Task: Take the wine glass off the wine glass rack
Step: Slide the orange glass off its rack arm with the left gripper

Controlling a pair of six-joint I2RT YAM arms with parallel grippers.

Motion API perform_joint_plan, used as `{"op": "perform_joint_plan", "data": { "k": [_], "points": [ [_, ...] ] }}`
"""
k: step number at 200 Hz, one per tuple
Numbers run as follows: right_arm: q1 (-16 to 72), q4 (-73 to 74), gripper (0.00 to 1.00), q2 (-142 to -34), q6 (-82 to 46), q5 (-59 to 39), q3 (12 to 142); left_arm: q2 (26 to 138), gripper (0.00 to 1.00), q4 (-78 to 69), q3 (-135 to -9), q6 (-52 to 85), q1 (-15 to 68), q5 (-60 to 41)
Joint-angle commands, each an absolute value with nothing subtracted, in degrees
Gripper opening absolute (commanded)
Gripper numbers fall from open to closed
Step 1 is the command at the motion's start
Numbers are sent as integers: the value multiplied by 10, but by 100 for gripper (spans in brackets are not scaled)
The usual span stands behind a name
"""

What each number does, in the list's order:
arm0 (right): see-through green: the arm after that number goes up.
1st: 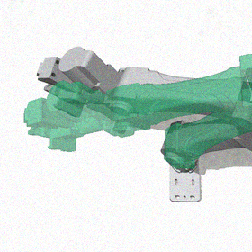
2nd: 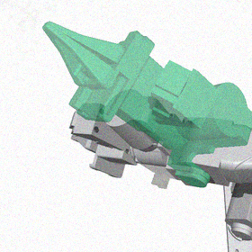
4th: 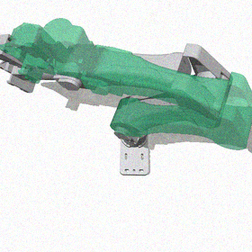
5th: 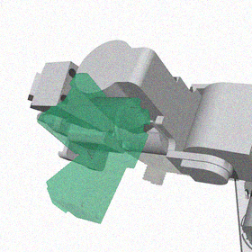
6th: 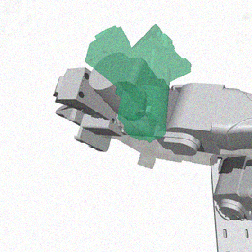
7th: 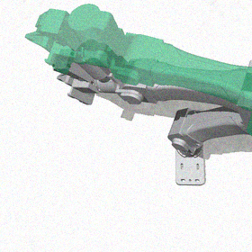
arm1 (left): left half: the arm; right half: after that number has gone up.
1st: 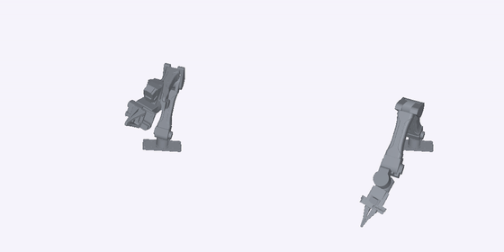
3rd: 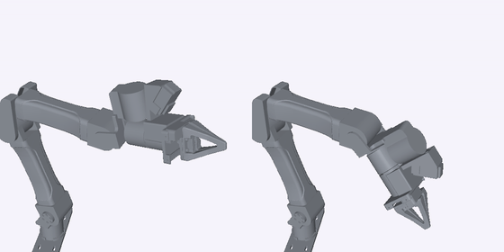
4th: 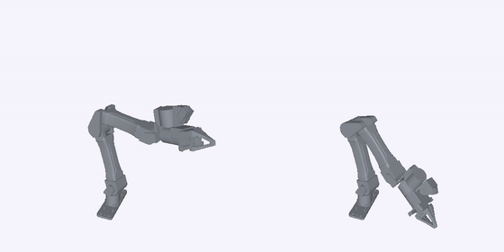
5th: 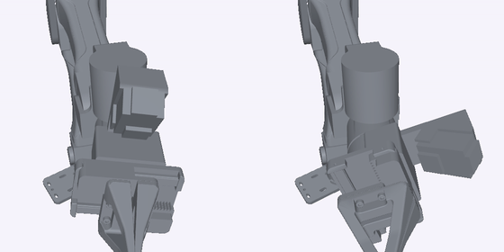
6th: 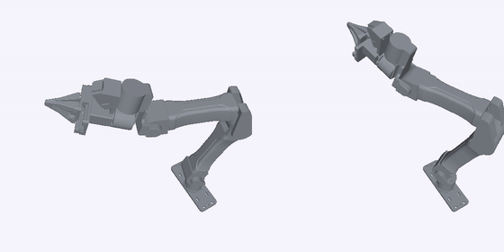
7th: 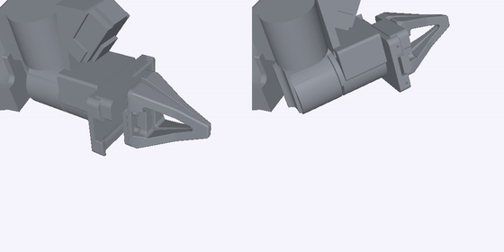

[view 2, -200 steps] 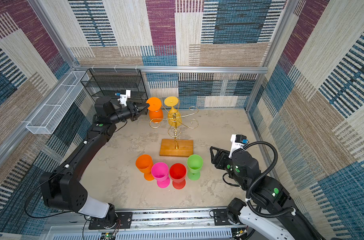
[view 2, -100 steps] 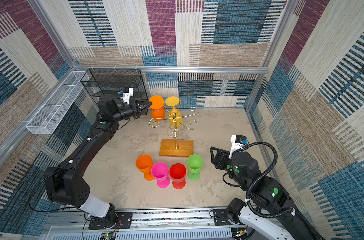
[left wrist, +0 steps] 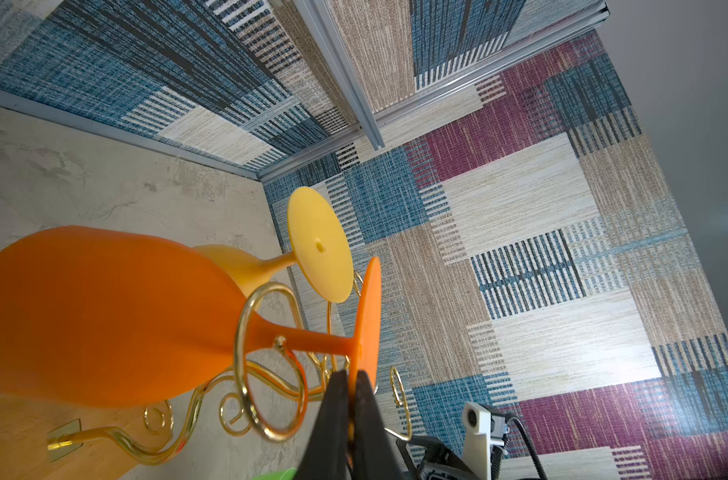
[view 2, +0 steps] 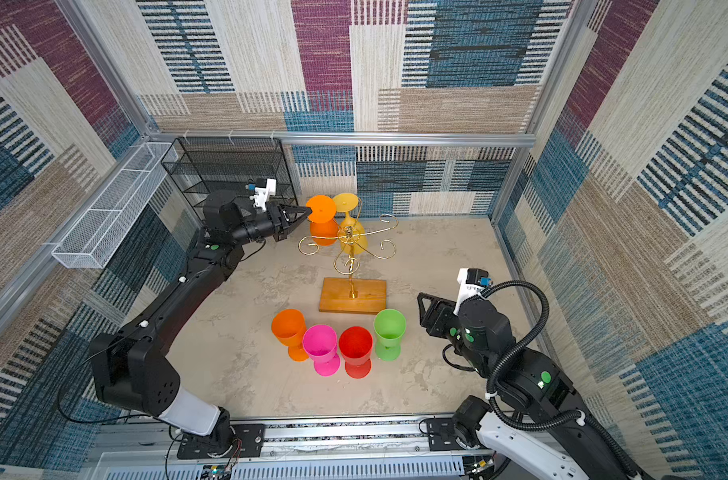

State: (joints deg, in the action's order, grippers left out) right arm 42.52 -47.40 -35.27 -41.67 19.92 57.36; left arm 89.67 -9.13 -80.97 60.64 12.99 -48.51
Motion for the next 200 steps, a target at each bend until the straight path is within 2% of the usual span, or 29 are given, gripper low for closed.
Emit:
{"op": "perform_joint_plan", "data": {
  "k": [1, 147, 200],
  "points": [
    [426, -449, 62, -357, -410, 196, 577, 884, 0, -107, -803, 608, 132, -505],
    [426, -446, 62, -356, -414, 190, 573, 799, 0, -26, -762, 580, 127, -523],
    [426, -454, 62, -346, -416, 200, 577, 720, 0, 23, -711, 567, 69, -522]
  ]
}}
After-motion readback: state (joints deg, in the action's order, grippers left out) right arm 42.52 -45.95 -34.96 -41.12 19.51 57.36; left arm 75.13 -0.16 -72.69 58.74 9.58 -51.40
